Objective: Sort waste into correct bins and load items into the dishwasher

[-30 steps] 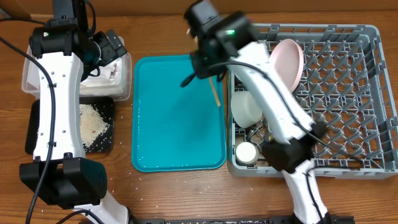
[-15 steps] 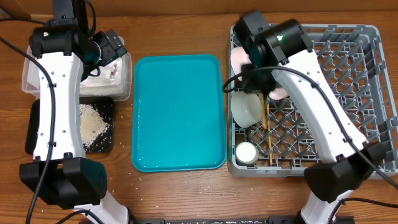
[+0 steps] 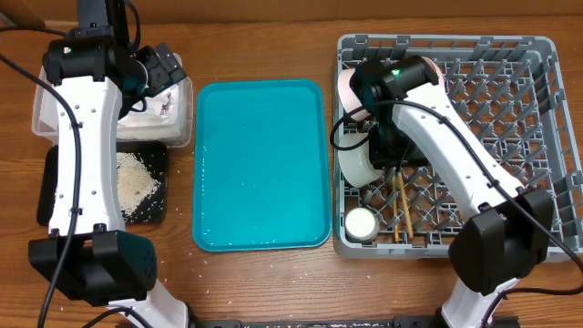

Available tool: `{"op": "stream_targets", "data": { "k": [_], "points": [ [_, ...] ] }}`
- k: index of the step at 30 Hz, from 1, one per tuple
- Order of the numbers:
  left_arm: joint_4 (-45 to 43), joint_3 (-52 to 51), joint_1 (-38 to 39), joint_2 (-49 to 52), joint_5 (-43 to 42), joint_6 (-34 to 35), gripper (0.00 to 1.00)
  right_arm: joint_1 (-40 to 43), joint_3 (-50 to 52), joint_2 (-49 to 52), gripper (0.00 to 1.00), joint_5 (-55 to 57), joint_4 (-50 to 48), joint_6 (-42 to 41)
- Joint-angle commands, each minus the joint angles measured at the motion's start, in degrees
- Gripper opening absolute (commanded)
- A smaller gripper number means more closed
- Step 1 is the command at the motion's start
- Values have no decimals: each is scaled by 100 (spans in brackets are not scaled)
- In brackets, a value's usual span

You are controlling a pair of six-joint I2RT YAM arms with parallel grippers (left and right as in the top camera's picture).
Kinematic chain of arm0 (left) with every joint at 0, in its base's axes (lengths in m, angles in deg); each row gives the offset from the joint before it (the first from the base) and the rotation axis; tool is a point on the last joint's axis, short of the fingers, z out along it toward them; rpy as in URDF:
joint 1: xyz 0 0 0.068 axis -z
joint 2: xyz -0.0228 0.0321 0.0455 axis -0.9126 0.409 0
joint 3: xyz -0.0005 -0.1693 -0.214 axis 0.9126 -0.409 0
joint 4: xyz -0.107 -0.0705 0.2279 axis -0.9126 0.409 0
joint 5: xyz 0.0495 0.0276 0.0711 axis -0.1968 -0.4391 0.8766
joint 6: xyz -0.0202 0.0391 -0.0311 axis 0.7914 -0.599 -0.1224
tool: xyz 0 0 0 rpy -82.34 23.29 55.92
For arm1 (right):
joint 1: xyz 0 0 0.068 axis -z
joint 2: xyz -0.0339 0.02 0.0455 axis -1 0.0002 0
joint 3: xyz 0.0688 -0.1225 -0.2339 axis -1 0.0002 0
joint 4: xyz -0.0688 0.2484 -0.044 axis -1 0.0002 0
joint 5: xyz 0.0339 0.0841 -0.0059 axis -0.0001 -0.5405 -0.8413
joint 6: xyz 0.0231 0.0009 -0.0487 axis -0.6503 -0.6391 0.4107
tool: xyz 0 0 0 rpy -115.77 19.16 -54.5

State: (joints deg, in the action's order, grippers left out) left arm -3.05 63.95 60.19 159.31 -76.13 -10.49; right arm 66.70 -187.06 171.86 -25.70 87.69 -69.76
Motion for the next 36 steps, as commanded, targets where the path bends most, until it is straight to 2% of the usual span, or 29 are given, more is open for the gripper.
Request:
{"op": "stream_targets", "data": {
  "k": [1,3,4,5,6,15,19,23,27,30,32,34,36],
  "points": [
    [-4,81,11,-101,39,-127,100,20,-634,-638,55,59,46,-52],
    [-4,81,11,-101,39,-127,100,11,-850,-920,56,52,48,-61],
    [-4,81,11,-101,39,-127,100,11,-968,-1093,70,55,46,-98],
    [-4,81,11,-101,39,-127,100,11,-1117,-1320,77,55,46,-208],
    [-4,81,11,-101,39,-127,100,11,-1226,-1486,100,50,46,-247],
    [-4,81,11,-101,39,-127,100,15,-1495,-3029,100,-247,46,-162],
    [-4,81,11,-101,39,-127,100,22,-1449,-4111,100,793,44,-675],
    [-4,81,11,-101,39,-127,100,140,-1056,-4765,100,1169,-302,-581],
    [-4,81,11,-101,39,-127,100,922,188,-5687,100,278,-1611,739],
    [-4,81,11,-101,39,-127,100,1582,1668,-6631,100,-601,-2857,1593],
    [-4,81,11,-101,39,-127,100,1888,2583,-7195,100,-857,-3495,1633],
    [-4,81,11,-101,39,-127,100,2330,4197,-8159,100,-1309,-4522,1631],
    [-4,81,11,-101,39,-127,100,2485,4870,-8564,100,-1606,-4922,1633]
  ]
}}
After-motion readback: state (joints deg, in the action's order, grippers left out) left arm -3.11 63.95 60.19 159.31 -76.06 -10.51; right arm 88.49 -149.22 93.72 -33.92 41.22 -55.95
